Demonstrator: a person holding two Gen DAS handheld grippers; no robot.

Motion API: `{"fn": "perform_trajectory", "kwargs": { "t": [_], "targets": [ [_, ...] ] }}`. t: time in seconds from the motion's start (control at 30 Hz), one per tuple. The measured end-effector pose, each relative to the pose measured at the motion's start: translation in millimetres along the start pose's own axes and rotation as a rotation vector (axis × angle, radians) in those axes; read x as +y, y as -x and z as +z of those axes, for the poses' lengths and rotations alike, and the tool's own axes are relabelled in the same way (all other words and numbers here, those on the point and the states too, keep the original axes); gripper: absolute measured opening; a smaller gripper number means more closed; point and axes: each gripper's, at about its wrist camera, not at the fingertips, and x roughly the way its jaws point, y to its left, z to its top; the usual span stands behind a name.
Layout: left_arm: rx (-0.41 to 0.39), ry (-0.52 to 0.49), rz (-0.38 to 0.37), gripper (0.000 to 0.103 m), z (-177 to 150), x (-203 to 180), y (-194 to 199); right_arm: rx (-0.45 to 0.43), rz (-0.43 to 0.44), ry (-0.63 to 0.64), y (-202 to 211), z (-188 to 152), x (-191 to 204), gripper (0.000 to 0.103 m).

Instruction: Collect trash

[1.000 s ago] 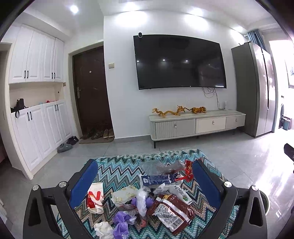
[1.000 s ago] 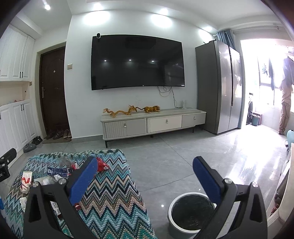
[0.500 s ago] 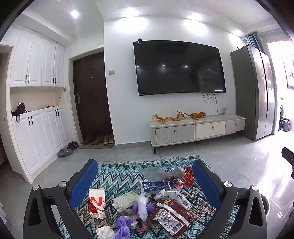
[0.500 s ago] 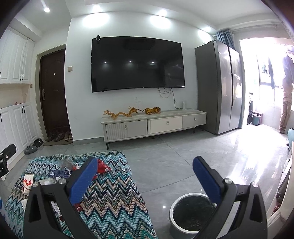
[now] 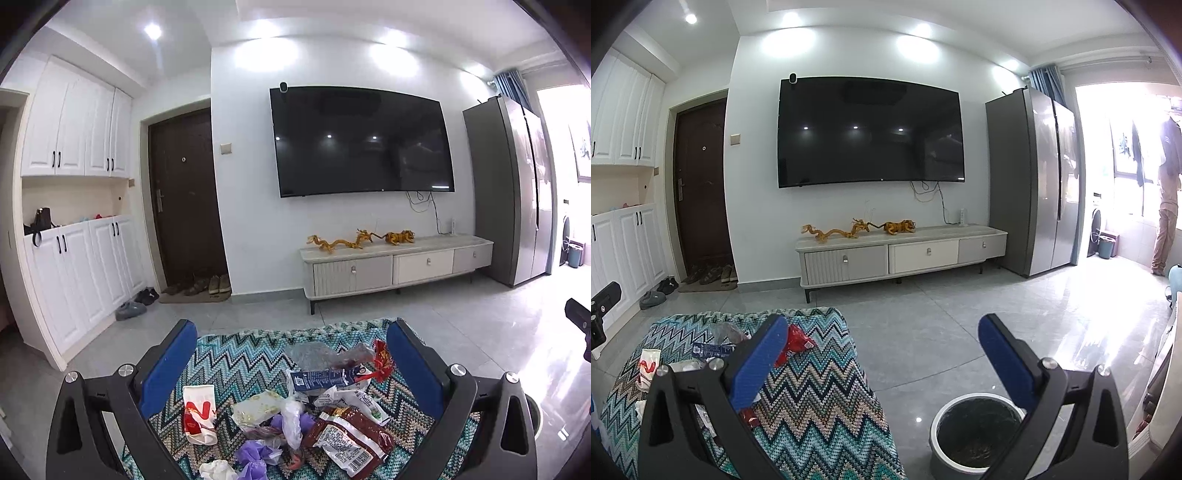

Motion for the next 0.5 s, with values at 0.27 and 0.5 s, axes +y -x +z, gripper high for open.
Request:
{"fn": "perform_trajectory", "kwargs": {
  "t": [0.27,0.5],
  "targets": [
    [0.057,0.065,0.160,0.103,2.8,74.5,-23.9,0.100,0.171,0.051,-23.7,-10.1,17.7,0.103],
    [0.206,0.139,0.277,0.102,-29.7,162.3,-46.6,0.269,0.461,0.165,-63.5,-40.5,79.4,0.103]
  ]
}}
